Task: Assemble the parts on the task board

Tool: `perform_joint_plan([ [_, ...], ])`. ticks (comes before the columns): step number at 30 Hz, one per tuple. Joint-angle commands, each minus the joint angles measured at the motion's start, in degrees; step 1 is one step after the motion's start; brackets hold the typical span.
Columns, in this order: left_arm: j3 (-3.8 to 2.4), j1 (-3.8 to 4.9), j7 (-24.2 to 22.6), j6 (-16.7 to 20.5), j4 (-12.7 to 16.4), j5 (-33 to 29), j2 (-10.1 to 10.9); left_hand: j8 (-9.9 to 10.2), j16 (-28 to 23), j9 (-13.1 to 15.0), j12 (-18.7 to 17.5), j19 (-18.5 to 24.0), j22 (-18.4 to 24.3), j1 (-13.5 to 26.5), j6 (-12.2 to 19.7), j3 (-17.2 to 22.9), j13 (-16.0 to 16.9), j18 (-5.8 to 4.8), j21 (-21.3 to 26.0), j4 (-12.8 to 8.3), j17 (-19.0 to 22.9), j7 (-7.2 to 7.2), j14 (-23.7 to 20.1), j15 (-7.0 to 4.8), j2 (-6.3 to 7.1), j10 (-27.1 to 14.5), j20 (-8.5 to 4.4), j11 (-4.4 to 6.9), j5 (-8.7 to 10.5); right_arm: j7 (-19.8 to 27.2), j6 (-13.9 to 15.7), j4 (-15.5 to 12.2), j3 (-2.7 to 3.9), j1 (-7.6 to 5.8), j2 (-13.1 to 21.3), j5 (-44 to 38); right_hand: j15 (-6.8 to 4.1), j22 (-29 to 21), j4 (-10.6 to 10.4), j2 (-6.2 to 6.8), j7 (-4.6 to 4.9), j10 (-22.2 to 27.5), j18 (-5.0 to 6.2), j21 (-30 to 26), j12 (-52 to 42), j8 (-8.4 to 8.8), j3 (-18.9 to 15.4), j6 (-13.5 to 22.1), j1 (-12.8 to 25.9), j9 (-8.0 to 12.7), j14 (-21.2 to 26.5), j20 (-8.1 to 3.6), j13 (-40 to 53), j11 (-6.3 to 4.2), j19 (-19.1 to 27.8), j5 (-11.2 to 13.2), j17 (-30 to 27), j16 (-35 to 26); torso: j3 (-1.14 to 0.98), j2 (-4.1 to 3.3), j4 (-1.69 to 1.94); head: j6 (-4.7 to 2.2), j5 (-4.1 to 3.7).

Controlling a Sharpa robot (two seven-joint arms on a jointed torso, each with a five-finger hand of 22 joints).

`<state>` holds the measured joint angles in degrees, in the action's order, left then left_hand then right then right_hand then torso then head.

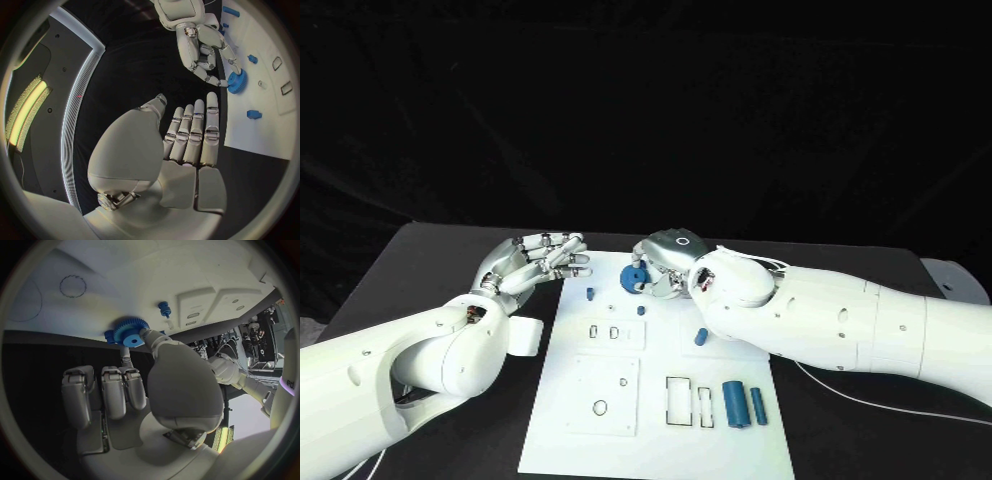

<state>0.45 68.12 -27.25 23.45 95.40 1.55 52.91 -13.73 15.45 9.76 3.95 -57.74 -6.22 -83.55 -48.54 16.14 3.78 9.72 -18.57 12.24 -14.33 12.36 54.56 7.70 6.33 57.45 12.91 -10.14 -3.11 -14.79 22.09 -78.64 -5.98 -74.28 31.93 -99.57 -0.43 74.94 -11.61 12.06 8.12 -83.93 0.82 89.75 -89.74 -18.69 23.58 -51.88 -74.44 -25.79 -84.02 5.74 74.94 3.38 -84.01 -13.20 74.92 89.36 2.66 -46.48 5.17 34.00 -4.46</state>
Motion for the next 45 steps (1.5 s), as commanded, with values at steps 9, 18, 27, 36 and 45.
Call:
perform_joint_plan([
  [9,-0.05,0.06,-0.44,-0.87,0.13,-0.09,-0.01,0.3,-0.34,-0.07,-0.2,-0.21,0.05,-0.13,0.29,0.3,-0.02,0.75,-0.12,0.17,-0.05,0.45,-0.25,0.05,0.14,-0.12,-0.01,-0.14,0.03,-0.88,-1.86,0.44,-0.16,0.11,-0.51,-0.88,1.01,15.06,-2.15,0.78,1.21,-5.03,-0.82,0.25,0.75,3.72,-3.44,3.18,3.91,1.08,-5.39,0.96,13.96,1.32,-5.99,3.94,12.25,0.04,0.02,0.03,-0.03,0.07,0.02],
  [18,-0.05,0.06,-0.65,-0.4,0.18,-0.09,0.05,0.33,-0.4,-0.09,-0.22,-0.24,0.08,-0.14,0.31,0.37,-0.03,0.74,-0.13,0.09,-0.11,0.48,-0.26,0.06,0.16,-0.16,-0.01,-0.15,0.03,0.25,-3.31,0.43,-0.25,0.1,-0.29,0.66,1.17,15.06,-5.04,-2.5,1.28,-5.22,-0.82,0.25,0.56,4.85,-7.54,2.63,8.36,0.9,-5.46,1.16,14.18,1.39,-5.99,0.12,12.59,0.12,-0.02,-0.02,-0.06,0.05,0.0],
  [27,-0.05,0.06,-0.64,-0.26,0.2,-0.09,0.17,0.33,-0.4,-0.09,-0.22,-0.24,0.08,-0.14,0.31,0.37,-0.03,0.74,-0.13,0.09,-0.11,0.48,-0.26,0.06,0.16,-0.16,-0.01,-0.15,0.03,0.39,-4.54,0.6,-0.3,0.09,0.2,1.72,1.1,15.06,-5.08,-3.4,1.15,-5.42,-0.82,0.25,0.37,4.94,-7.17,2.11,9.62,0.79,-5.47,1.12,14.38,1.3,-5.99,-0.78,12.65,0.14,0.0,-0.02,-0.09,0.14,0.01],
  [36,-0.05,0.06,-0.62,-0.27,0.22,-0.09,0.28,0.33,-0.4,-0.09,-0.22,-0.24,0.08,-0.14,0.31,0.37,-0.03,0.74,-0.13,0.09,-0.11,0.48,-0.26,0.06,0.16,-0.16,-0.01,-0.15,0.03,-0.16,-3.26,0.17,-0.33,0.1,1.24,1.54,1.09,15.06,-5.05,-3.37,1.15,-5.47,-0.82,0.25,0.32,4.98,-7.19,2.09,9.8,0.78,-5.48,1.11,14.43,1.29,-5.99,-0.78,12.68,0.14,-0.04,0.0,-0.07,0.09,-0.06],
  [45,-0.05,0.06,-0.63,-0.26,0.1,-0.09,0.42,0.33,-0.4,-0.09,-0.22,-0.24,0.08,-0.14,0.31,0.37,-0.03,0.74,-0.13,0.09,-0.11,0.48,-0.26,0.06,0.16,-0.16,-0.01,-0.15,0.03,0.41,2.4,-3.08,-0.27,0.08,4.78,1.72,1.08,15.06,-4.93,-3.3,1.11,-5.59,-0.82,0.25,0.2,4.98,-7.16,2.0,9.76,0.76,-5.48,1.1,14.56,1.26,-5.99,-0.72,12.68,0.14,-0.07,0.04,-0.11,0.07,-0.05],
])
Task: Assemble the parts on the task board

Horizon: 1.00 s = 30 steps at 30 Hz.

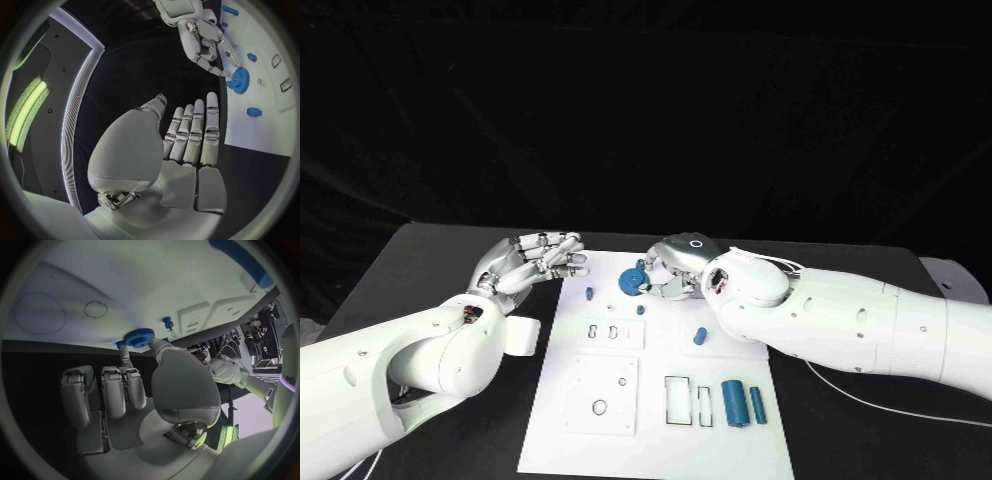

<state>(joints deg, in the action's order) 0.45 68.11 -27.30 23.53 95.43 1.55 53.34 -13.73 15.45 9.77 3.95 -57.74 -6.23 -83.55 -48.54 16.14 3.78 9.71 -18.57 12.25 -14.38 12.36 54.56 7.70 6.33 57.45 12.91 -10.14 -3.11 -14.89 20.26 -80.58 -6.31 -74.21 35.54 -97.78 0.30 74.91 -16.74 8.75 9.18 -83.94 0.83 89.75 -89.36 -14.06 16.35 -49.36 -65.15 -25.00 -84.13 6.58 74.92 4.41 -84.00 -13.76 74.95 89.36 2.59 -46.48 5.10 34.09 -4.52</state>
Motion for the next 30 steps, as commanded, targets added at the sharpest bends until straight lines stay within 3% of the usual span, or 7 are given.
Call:
perform_joint_plan([
  [1,-0.05,0.06,-0.58,-0.34,0.06,-0.08,0.01,0.33,-0.4,-0.09,-0.22,-0.24,0.09,-0.14,0.31,0.38,-0.03,0.75,-0.13,0.09,-0.07,0.48,-0.26,0.06,0.17,-0.16,-0.01,-0.15,0.04,0.64,4.99,-1.59,0.09,-0.02,1.71,0.04,0.32,15.09,0.28,0.06,0.0,-5.62,-0.83,0.25,-0.21,0.29,0.12,-0.7,0.39,-0.07,-5.39,0.24,14.62,0.2,-6.0,-0.12,12.69,0.15,0.0,0.01,-0.04,-0.06,-0.05],
  [7,-0.05,0.06,-0.58,-0.41,0.03,-0.08,0.24,0.36,-0.42,-0.11,-0.23,-0.32,0.1,-0.17,0.32,0.47,-0.03,0.76,-0.17,-0.02,-0.16,0.5,-0.18,0.05,0.19,-0.2,-0.03,-0.17,0.04,6.44,8.6,-5.82,0.46,-1.33,9.09,8.38,0.09,15.09,1.39,0.77,-0.13,-5.65,-0.83,0.25,-0.23,0.66,1.35,-1.22,-2.52,-0.16,-5.27,0.03,14.64,0.05,-6.0,1.4,12.18,0.04,-0.07,0.12,-0.4,-0.44,-0.01],
  [10,-0.05,0.07,-0.55,-0.63,0.08,-0.08,0.33,0.36,-0.42,-0.11,-0.23,-0.32,0.1,-0.17,0.32,0.48,-0.03,0.76,-0.17,-0.03,-0.17,0.49,-0.17,0.04,0.2,-0.2,-0.03,-0.17,0.04,11.82,6.42,-6.63,0.51,-2.0,13.12,15.8,0.12,15.09,3.77,1.64,0.13,-5.78,-0.83,0.25,-0.36,1.31,2.57,-1.04,-6.54,-0.1,-5.35,0.01,14.79,0.25,-6.0,3.56,12.54,0.11,-0.2,0.15,-0.75,-0.67,-0.09],
  [16,-0.04,0.07,-0.52,-1.22,0.11,-0.08,0.27,0.32,-0.3,-0.09,-0.17,-0.27,0.15,-0.11,0.21,0.46,0.0,0.75,-0.13,-0.09,-0.3,0.48,0.14,-0.01,0.33,-0.09,-0.03,-0.12,0.04,20.19,0.83,-5.97,0.48,-2.36,19.61,26.58,-0.44,15.09,7.03,2.9,-0.34,-5.92,-0.83,0.25,-0.49,2.11,3.82,-1.03,-11.02,0.02,-5.37,-0.35,14.93,-0.01,-6.0,3.89,12.63,0.13,-0.75,0.09,-1.35,-0.89,-0.69],
  [24,-0.04,0.05,-0.49,-1.91,-0.19,-0.08,-0.06,0.18,-0.03,-0.04,0.0,-0.25,0.21,0.0,-0.13,0.57,0.07,0.77,-0.11,-0.16,-0.59,0.45,0.74,-0.15,0.36,0.36,-0.09,-0.01,0.04,24.18,-0.75,-4.03,0.36,-1.02,23.87,30.22,-0.71,15.09,7.96,3.48,-0.18,-5.8,-0.83,0.25,-0.37,3.04,3.96,-0.23,-12.01,0.26,-5.37,-0.76,14.8,-0.05,-6.0,3.59,12.65,0.13,-1.38,0.12,-1.75,-0.68,-0.99],
  [27,-0.04,0.05,-0.5,-2.03,-0.24,-0.08,-0.11,0.16,0.0,-0.03,0.03,-0.25,0.22,0.0,-0.18,0.59,0.08,0.77,-0.11,-0.18,-0.64,0.43,0.82,-0.16,0.38,0.45,-0.1,0.01,0.04,24.45,-0.54,-3.41,0.33,-0.58,24.24,30.59,-0.62,15.09,8.01,3.51,-0.05,-5.82,-0.83,0.25,-0.4,3.26,3.94,0.02,-12.02,0.31,-5.37,-0.73,14.83,0.05,-6.0,3.52,12.66,0.13,-1.3,0.11,-1.66,-0.57,-1.14],
  [30,-0.04,0.05,-0.52,-2.16,-0.28,-0.08,-0.17,0.15,0.01,-0.03,0.04,-0.21,0.24,-0.01,-0.21,0.6,0.09,0.76,-0.09,-0.21,-0.66,0.41,0.85,-0.17,0.4,0.5,-0.1,0.03,0.04,24.36,-0.17,-2.61,0.28,0.14,23.94,30.83,-0.26,15.09,8.11,3.53,0.32,-5.7,-0.83,0.25,-0.27,3.83,3.89,0.7,-12.03,0.44,-5.37,-0.52,14.7,0.35,-6.0,3.32,12.65,0.12,-1.5,0.02,-1.71,-0.52,-1.12],
])
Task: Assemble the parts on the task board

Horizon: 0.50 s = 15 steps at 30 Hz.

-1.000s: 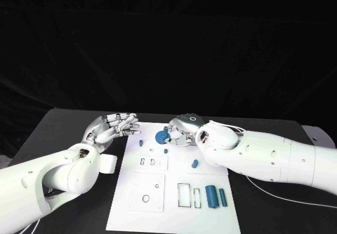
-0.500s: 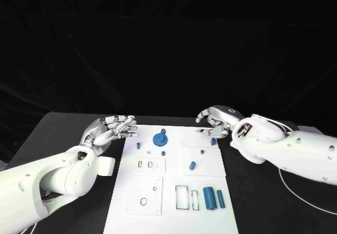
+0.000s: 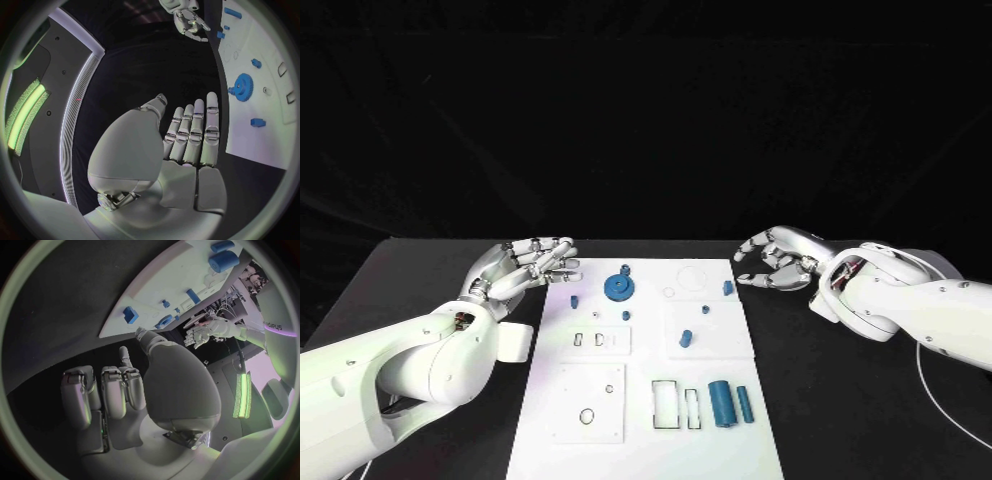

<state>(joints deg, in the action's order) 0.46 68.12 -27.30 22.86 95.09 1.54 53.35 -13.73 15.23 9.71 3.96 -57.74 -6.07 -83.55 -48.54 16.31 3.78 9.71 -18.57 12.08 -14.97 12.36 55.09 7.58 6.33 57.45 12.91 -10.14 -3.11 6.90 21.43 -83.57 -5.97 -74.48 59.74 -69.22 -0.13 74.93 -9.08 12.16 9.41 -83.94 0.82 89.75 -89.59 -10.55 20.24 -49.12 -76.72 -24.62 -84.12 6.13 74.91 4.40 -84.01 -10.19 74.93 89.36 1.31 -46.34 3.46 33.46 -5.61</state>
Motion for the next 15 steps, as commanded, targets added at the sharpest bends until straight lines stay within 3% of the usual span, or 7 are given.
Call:
perform_joint_plan([
  [1,-0.04,0.04,-0.53,-1.53,0.04,-0.08,-0.19,0.14,0.23,0.03,0.04,-0.18,0.09,-0.01,-0.22,0.44,0.09,0.75,-0.07,-0.05,-0.08,0.4,0.33,-0.05,0.41,0.52,-0.09,0.03,0.04,2.46,-1.22,0.65,-0.06,0.75,-0.49,2.3,0.2,15.07,0.44,0.12,0.12,-5.67,-0.82,0.25,-0.01,0.35,0.0,0.5,-0.47,0.07,-5.37,-0.05,14.68,0.37,-5.99,-0.28,12.66,0.12,-0.19,-0.1,-0.04,0.26,-0.04],
  [5,-0.04,0.04,-0.53,-1.59,-0.05,-0.08,-0.23,0.14,0.18,0.02,0.04,0.0,0.15,0.0,-0.24,0.47,0.09,0.72,0.04,-0.09,-0.11,0.38,0.28,-0.03,0.44,0.58,-0.07,0.04,0.04,1.89,-0.71,1.4,-0.08,1.66,-1.32,2.11,0.43,15.07,0.46,0.13,0.27,-5.6,-0.82,0.25,0.06,0.58,-0.05,0.75,-0.42,0.11,-5.35,0.1,14.6,0.5,-5.99,-0.52,12.6,0.11,-0.2,-0.09,0.08,0.46,-0.07],
  [7,-0.04,0.04,-0.54,-1.62,-0.09,-0.08,-0.24,0.15,0.13,0.02,0.02,0.13,0.2,0.01,-0.25,0.49,0.08,0.7,0.12,-0.11,-0.13,0.37,0.22,-0.01,0.47,0.6,-0.05,0.04,0.04,1.55,-0.49,1.85,-0.09,2.07,-1.81,1.99,0.63,15.07,0.43,0.18,0.42,-5.51,-0.82,0.25,0.15,0.79,-0.15,0.99,-0.29,0.14,-5.36,0.26,14.51,0.63,-5.99,-0.64,12.63,0.12,-0.02,-0.01,0.07,0.6,-0.01],
  [15,-0.04,0.03,-0.54,-1.61,-0.21,-0.08,-0.21,0.15,0.13,0.02,0.02,0.14,0.2,0.02,-0.25,0.5,0.08,0.7,0.13,-0.11,-0.13,0.37,0.21,-0.01,0.47,0.6,-0.04,0.04,0.04,0.6,-0.26,3.14,-0.1,3.07,-3.13,1.63,0.76,15.07,0.39,0.21,0.52,-5.46,-0.82,0.25,0.19,0.91,-0.24,1.11,-0.18,0.15,-5.36,0.37,14.46,0.72,-5.99,-0.67,12.62,0.12,0.08,0.01,-0.02,0.99,0.26],
])
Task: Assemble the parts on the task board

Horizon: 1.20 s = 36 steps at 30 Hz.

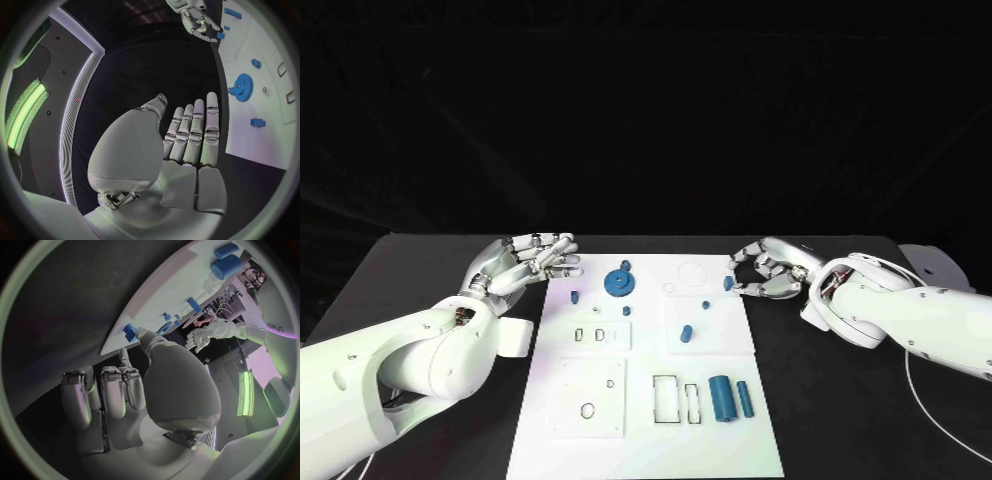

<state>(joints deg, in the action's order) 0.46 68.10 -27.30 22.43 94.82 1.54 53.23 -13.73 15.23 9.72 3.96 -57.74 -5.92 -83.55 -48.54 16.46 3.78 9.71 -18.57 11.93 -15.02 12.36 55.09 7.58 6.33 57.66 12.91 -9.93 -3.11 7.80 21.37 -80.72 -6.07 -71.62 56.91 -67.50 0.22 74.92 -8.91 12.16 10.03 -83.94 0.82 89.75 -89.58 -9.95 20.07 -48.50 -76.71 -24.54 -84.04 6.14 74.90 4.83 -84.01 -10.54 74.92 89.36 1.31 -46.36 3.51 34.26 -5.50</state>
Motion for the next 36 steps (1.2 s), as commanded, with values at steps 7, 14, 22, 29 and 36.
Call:
perform_joint_plan([
  [7,-0.05,0.05,-0.53,-1.12,0.04,-0.08,-0.07,0.16,0.08,0.01,0.0,0.26,0.1,0.03,-0.26,0.37,0.07,0.69,0.21,0.02,-0.09,0.38,0.16,0.02,0.48,0.39,-0.03,-0.17,0.03,-0.96,0.2,0.78,0.0,0.6,-1.04,-0.32,0.62,15.08,0.07,-0.01,0.07,-5.57,-0.82,0.25,0.08,0.31,-0.11,0.3,0.04,0.0,-5.46,0.57,14.58,0.45,-5.99,-0.39,12.71,0.13,0.1,0.08,-0.06,0.28,0.3],
  [14,-0.05,0.05,-0.49,-1.04,0.01,-0.08,-0.07,0.16,0.08,0.01,0.0,0.26,0.1,0.03,-0.26,0.37,0.07,0.69,0.21,0.02,-0.09,0.38,0.16,0.02,0.48,0.39,-0.03,-0.17,0.03,-1.24,0.03,1.16,0.0,0.69,-1.6,-0.37,0.72,15.08,-0.05,-0.81,-0.06,-5.84,-0.82,0.25,-0.2,-0.66,0.29,-2.08,0.2,-0.55,-5.5,0.92,14.87,0.45,-5.99,-0.45,12.91,0.18,0.06,0.1,-0.07,0.34,0.41],
  [22,-0.05,0.05,-0.43,-0.94,-0.01,-0.08,-0.04,0.17,0.03,0.0,-0.03,0.36,0.14,0.05,-0.25,0.42,0.06,0.69,0.27,0.0,-0.12,0.39,0.11,0.04,0.47,0.39,-0.01,-0.18,0.04,-1.32,-0.28,1.31,0.01,0.83,-1.98,-0.44,0.13,15.08,0.06,-1.39,-1.11,-6.06,-0.82,0.25,-0.42,-2.2,1.25,-5.25,0.28,-1.22,-5.52,0.52,15.1,-0.45,-5.99,-0.23,12.98,0.2,0.08,0.1,-0.13,0.45,0.43],
  [29,-0.05,0.05,-0.34,-0.91,0.0,-0.08,0.0,0.17,0.03,0.0,-0.03,0.36,0.14,0.05,-0.25,0.42,0.06,0.69,0.27,0.0,-0.12,0.39,0.11,0.04,0.47,0.39,-0.01,-0.18,0.04,-1.4,-0.32,1.29,0.01,0.87,-2.14,-0.57,-0.18,15.08,0.19,-1.65,-1.52,-6.06,-0.82,0.25,-0.42,-2.63,1.73,-6.04,0.21,-1.4,-5.54,0.24,15.1,-0.82,-5.99,-0.14,13.09,0.22,0.1,0.1,-0.12,0.55,0.4],
  [36,-0.05,0.05,-0.29,-0.89,-0.02,-0.08,0.03,0.18,-0.01,0.0,-0.06,0.4,0.17,0.05,-0.25,0.47,0.05,0.7,0.31,0.0,-0.14,0.4,0.07,0.04,0.43,0.37,0.0,-0.2,0.03,-1.69,0.0,1.27,0.01,0.88,-2.22,-0.93,-0.25,15.08,0.22,-1.74,-1.58,-6.06,-0.82,0.25,-0.42,-2.66,1.87,-6.1,0.18,-1.41,-5.55,0.17,15.1,-0.88,-5.99,-0.14,13.14,0.23,0.09,0.13,-0.08,0.65,0.36],
])
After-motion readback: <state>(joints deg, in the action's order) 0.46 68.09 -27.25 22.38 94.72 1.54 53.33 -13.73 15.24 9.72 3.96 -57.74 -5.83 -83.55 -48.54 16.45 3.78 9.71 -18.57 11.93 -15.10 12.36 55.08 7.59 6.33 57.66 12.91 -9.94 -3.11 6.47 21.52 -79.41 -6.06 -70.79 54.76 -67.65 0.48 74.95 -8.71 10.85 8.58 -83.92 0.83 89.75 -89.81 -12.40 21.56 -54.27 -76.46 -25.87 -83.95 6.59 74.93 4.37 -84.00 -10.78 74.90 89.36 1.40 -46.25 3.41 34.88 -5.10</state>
